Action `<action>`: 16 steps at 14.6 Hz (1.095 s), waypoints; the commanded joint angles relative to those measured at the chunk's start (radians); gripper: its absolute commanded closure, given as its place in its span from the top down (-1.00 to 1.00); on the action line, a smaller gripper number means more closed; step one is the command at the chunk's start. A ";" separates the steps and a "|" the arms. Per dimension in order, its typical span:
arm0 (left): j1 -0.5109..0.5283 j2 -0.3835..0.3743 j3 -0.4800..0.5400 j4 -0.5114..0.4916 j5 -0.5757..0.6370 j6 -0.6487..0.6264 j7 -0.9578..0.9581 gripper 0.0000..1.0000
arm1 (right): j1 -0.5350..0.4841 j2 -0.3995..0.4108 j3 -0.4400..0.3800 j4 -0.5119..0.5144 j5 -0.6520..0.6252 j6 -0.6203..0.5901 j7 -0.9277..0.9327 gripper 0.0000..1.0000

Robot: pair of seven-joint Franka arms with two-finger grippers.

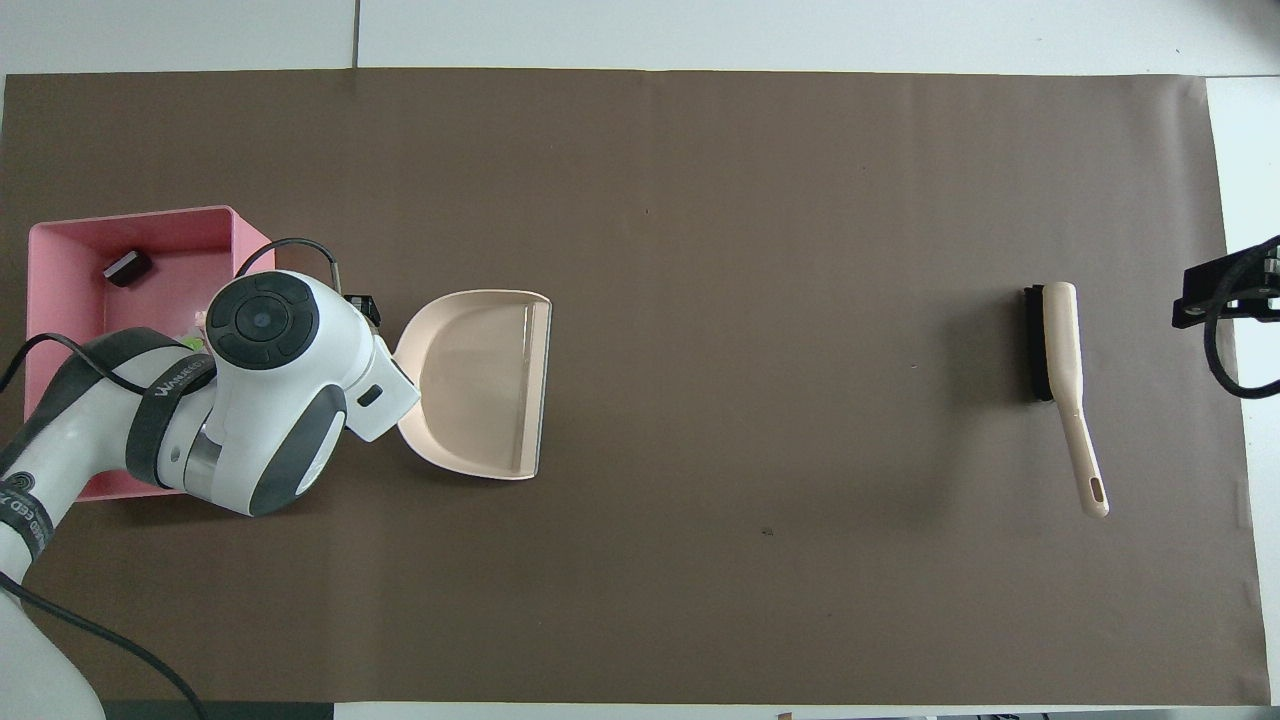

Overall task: Clean e-waste and dump in bin
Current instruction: 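Lower the dustpan beside the bin with the left gripper while the right gripper withdraws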

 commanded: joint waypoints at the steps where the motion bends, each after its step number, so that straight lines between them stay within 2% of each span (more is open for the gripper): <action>1: -0.010 -0.064 0.019 -0.005 -0.016 -0.014 -0.068 0.70 | 0.008 0.021 0.002 0.037 0.012 0.004 -0.025 0.99; 2: 0.002 -0.093 0.021 -0.005 -0.016 -0.047 -0.117 0.98 | 0.011 0.013 0.002 0.027 0.012 0.005 -0.025 0.99; 5: 0.025 -0.148 0.027 -0.008 -0.016 -0.136 -0.311 0.98 | 0.035 -0.020 0.004 -0.043 0.012 0.022 -0.023 0.99; 8: 0.076 -0.170 0.024 -0.010 -0.016 -0.224 -0.722 0.98 | 0.034 -0.017 0.004 -0.037 0.012 0.033 -0.023 0.99; 12: 0.129 -0.168 0.025 0.002 -0.018 -0.213 -1.198 0.98 | 0.031 -0.019 0.004 -0.039 0.012 0.033 -0.023 0.99; 14: 0.149 -0.164 0.030 0.091 -0.060 -0.227 -1.240 0.98 | 0.029 -0.019 0.004 -0.040 0.012 0.036 -0.023 0.99; 16: 0.223 -0.158 0.030 0.192 -0.155 -0.276 -1.237 0.98 | 0.035 -0.019 0.004 -0.039 0.012 0.036 -0.022 0.99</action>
